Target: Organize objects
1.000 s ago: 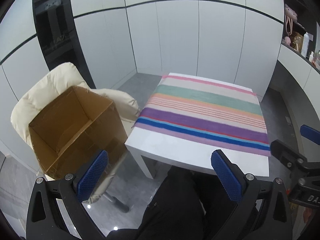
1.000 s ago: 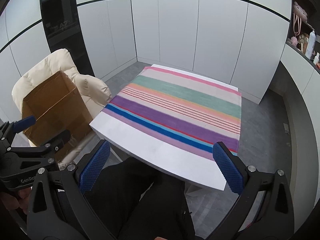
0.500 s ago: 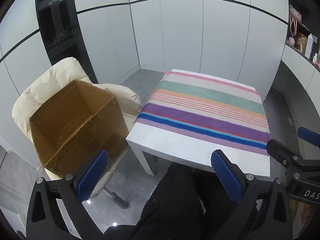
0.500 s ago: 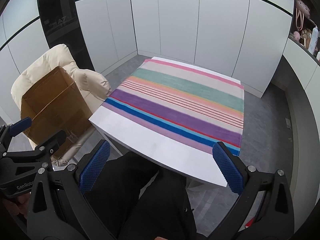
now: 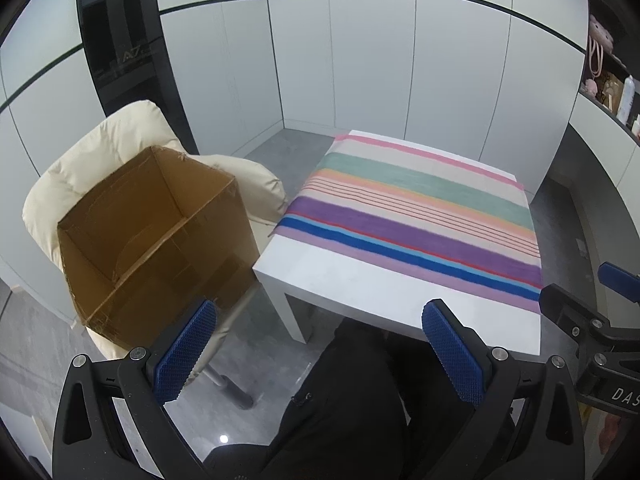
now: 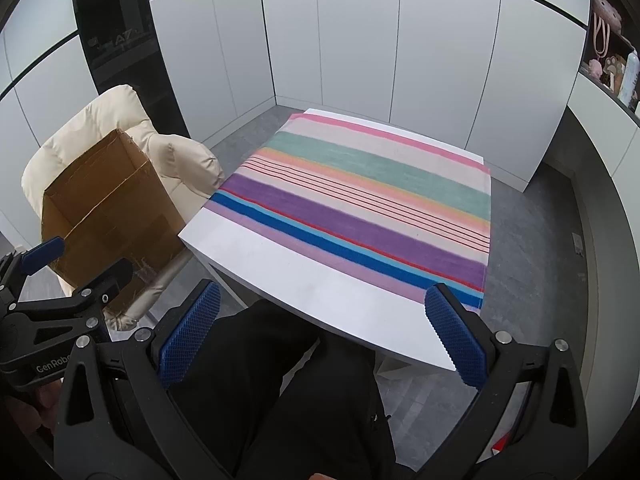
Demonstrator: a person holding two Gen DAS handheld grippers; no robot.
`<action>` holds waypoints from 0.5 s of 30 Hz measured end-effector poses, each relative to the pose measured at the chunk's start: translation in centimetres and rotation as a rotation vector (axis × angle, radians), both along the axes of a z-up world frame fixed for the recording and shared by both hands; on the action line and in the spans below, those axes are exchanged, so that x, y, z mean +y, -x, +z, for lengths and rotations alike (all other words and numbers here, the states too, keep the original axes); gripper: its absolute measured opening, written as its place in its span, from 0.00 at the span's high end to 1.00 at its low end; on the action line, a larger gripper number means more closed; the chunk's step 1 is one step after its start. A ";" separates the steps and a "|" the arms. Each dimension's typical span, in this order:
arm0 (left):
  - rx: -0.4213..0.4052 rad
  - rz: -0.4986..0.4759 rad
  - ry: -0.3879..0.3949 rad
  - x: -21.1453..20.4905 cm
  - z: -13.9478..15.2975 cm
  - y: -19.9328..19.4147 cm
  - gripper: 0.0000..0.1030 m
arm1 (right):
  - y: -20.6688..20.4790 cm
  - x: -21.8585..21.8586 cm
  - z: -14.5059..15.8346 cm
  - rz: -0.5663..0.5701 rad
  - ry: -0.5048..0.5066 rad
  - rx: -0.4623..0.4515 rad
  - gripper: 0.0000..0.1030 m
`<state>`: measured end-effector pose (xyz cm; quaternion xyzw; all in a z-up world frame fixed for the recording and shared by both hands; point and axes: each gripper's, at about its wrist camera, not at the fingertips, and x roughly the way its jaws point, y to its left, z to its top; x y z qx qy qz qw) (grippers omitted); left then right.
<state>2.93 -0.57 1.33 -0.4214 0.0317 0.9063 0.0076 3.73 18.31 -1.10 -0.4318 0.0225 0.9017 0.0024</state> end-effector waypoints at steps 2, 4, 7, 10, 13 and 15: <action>-0.004 0.000 0.001 0.0 -0.1 0.0 0.00 | 0.0 0.0 0.0 0.000 -0.001 0.000 0.00; -0.007 -0.003 -0.004 -0.1 -0.1 0.0 0.00 | 0.0 -0.1 0.0 0.000 -0.003 -0.001 0.00; -0.009 -0.006 -0.009 -0.2 -0.1 0.0 0.00 | 0.0 -0.2 -0.1 0.000 -0.002 -0.002 0.00; -0.009 -0.008 -0.011 -0.2 -0.2 0.0 0.00 | 0.0 -0.2 -0.1 0.000 -0.002 -0.002 0.00; -0.009 -0.006 -0.012 -0.2 -0.2 0.0 0.00 | 0.0 -0.3 -0.1 -0.001 -0.001 -0.004 0.00; -0.011 -0.006 -0.015 -0.2 -0.3 0.1 0.00 | 0.0 -0.3 -0.1 0.001 0.000 -0.004 0.00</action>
